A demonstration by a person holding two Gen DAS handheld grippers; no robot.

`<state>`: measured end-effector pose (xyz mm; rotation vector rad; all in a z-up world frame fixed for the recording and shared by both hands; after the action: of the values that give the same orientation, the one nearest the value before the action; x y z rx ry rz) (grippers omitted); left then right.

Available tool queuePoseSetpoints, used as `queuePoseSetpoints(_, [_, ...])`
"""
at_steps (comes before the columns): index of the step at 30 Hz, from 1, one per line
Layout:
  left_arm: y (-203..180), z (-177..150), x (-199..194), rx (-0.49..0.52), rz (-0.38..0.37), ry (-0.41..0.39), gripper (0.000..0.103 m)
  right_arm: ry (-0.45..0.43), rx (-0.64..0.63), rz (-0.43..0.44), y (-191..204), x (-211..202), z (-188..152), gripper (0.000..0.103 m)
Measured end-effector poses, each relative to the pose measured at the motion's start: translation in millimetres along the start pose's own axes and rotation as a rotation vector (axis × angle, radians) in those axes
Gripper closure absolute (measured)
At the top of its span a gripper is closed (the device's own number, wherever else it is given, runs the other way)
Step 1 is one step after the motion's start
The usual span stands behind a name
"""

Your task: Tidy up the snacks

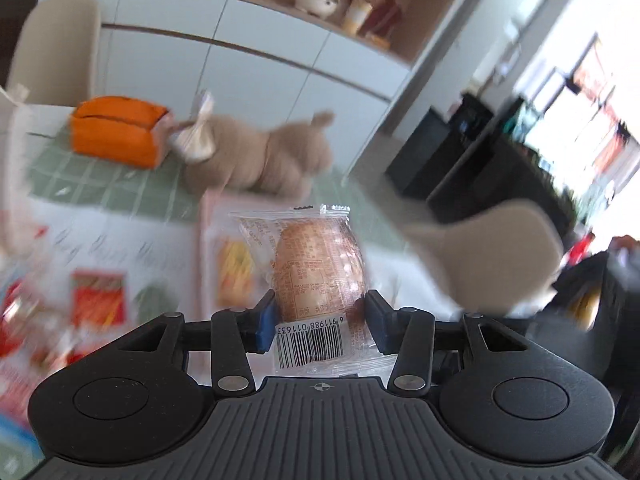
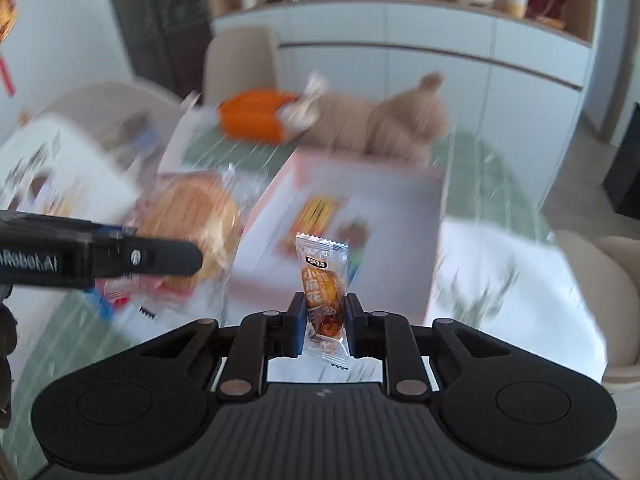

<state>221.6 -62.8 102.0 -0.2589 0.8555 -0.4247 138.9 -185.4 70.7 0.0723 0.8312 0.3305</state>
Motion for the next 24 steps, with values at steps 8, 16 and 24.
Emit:
queuePoseSetpoints(8, [48,-11,67,-0.026,0.006,0.158,0.052,0.075,0.078,-0.037,-21,41,-3,0.063])
queuePoseSetpoints(16, [154,-31,26,0.075,0.312,0.129,0.052,0.231,0.034,0.039,20,63,-86,0.056])
queuePoseSetpoints(24, [166,-70,64,0.025,0.299,0.191,0.057,0.302,0.006,0.070,88,84,-123,0.051])
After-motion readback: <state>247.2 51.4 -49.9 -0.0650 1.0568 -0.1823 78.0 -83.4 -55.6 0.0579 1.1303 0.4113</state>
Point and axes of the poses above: each gripper's, at about its wrist camera, not at the fingertips, and x roughly the way its jaws point, y to its left, z to its top, the point moved 9 cm from there along x, roughly the way its jaws point, and after that the axes turned 4 degrees about z, right-handed, at the moved point
